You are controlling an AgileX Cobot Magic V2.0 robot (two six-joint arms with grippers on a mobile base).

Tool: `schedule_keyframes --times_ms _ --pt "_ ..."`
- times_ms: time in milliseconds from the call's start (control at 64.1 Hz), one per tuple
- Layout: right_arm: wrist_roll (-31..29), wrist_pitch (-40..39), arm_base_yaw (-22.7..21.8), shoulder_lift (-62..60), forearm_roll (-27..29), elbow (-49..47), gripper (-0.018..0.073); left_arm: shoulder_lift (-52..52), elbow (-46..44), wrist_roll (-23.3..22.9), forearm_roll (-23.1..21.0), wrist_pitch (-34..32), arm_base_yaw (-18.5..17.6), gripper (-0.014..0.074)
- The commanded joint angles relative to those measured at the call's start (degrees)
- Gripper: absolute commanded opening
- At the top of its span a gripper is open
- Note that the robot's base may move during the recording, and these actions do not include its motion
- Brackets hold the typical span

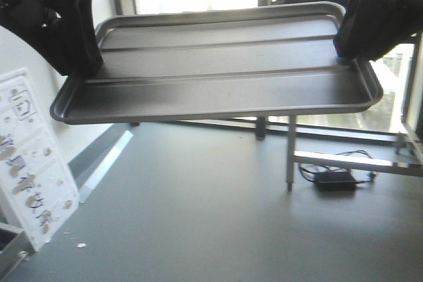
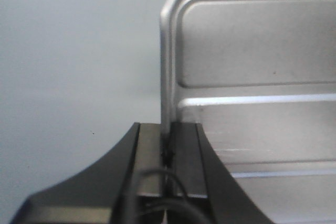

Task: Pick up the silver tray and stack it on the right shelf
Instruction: 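Turn the base toward the other shelf, keeping the tray held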

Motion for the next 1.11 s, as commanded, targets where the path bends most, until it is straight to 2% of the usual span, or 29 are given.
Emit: schedule_keyframes --times_ms 0,312,374,639,827,1092 --pt "-0.90 -3.04 -0.21 -1.63 -1.88 -2.00 0.0056 -0.52 -1.66 0.61 1.60 0.16 -0.12 -0.0093" --pt "-0.90 -3.04 -0.21 -1.63 -1.88 -2.00 0.0056 5.47 -1.77 0.61 0.96 0.30 -0.12 -0.0093" --pt "-0.90 -3.04 -0.21 -1.63 -1.88 -2.00 0.0056 6.11 -2.64 0.61 0.96 -1.87 -0.12 -0.0093" --pt "-0.90 -3.04 -0.21 -1.63 -1.88 -2.00 0.0056 6.17 -5.02 -0.67 0.63 1.38 -0.12 -0.0093" --pt "-0.90 -3.04 -0.21 -1.63 -1.88 -2.00 0.0056 4.28 -5.00 -3.75 0.89 3.08 -0.23 -0.0093" --pt "-0.90 -3.04 -0.21 -1.63 -1.88 -2.00 0.0056 -2.99 -5.00 -3.94 1.04 3.57 -0.23 -0.0093"
